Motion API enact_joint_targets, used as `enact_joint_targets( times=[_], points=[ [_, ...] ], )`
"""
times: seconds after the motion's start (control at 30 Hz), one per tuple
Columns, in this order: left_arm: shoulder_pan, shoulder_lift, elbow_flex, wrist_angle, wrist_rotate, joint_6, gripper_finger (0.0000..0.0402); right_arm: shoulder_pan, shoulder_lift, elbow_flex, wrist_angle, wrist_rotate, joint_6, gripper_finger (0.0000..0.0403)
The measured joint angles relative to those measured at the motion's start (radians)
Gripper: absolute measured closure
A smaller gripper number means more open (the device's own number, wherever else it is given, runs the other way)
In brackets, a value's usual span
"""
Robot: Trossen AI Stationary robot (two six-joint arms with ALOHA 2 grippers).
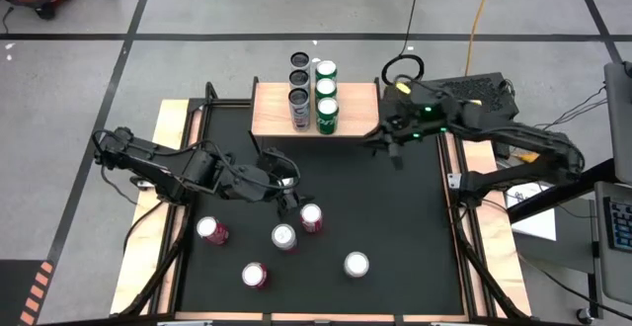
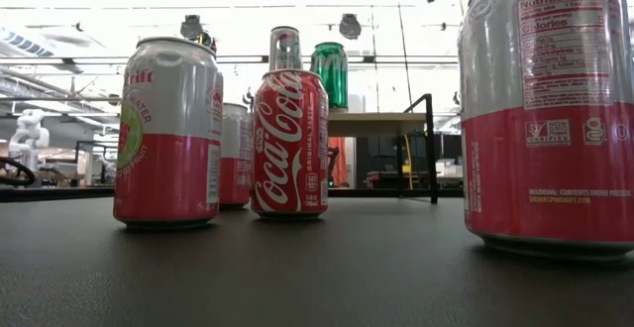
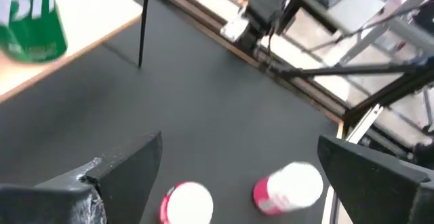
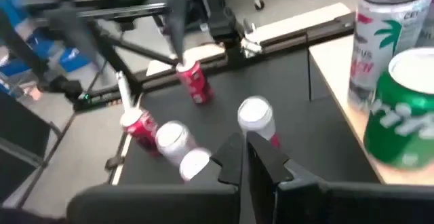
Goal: Place canned beverage on shelf
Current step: Put the top right red white soda can on the shelf
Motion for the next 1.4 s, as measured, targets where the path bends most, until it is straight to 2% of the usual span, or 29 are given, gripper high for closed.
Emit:
enact_joint_targets(
  times=[0.1, 0.2, 0.43, 0.7, 1.03, 1.17, 1.4],
  points=[
    [-0.01, 0.0, 0.0, -0.056, 0.024, -0.049, 0.0004, 0.048, -0.04, 0.059, -0.146, 0.045, 0.002, 0.0403],
    [-0.03, 0.0, 0.0, -0.105, 0.048, -0.108, 0.0004, 0.101, -0.079, 0.065, -0.213, 0.073, 0.032, 0.0403],
    [-0.097, 0.0, 0.0, -0.144, 0.063, -0.235, 0.0004, 0.211, -0.115, 0.065, -0.33, 0.148, 0.131, 0.0403],
    [-0.173, 0.0, 0.0, -0.213, 0.027, -0.375, 0.0004, 0.295, -0.092, 0.065, -0.376, 0.235, 0.148, 0.0403],
    [-0.158, 0.0, 0.0, -0.297, -0.004, -0.389, 0.0004, 0.324, -0.03, 0.064, -0.401, 0.234, 0.206, 0.0403],
    [-0.148, 0.0, 0.0, -0.334, 0.049, -0.388, 0.0004, 0.324, -0.012, 0.064, -0.431, 0.234, 0.286, 0.0403],
    [-0.145, 0.0, 0.0, -0.352, 0.042, -0.378, 0.0004, 0.324, 0.011, 0.064, -0.436, 0.233, 0.455, 0.0403]
  ],
)
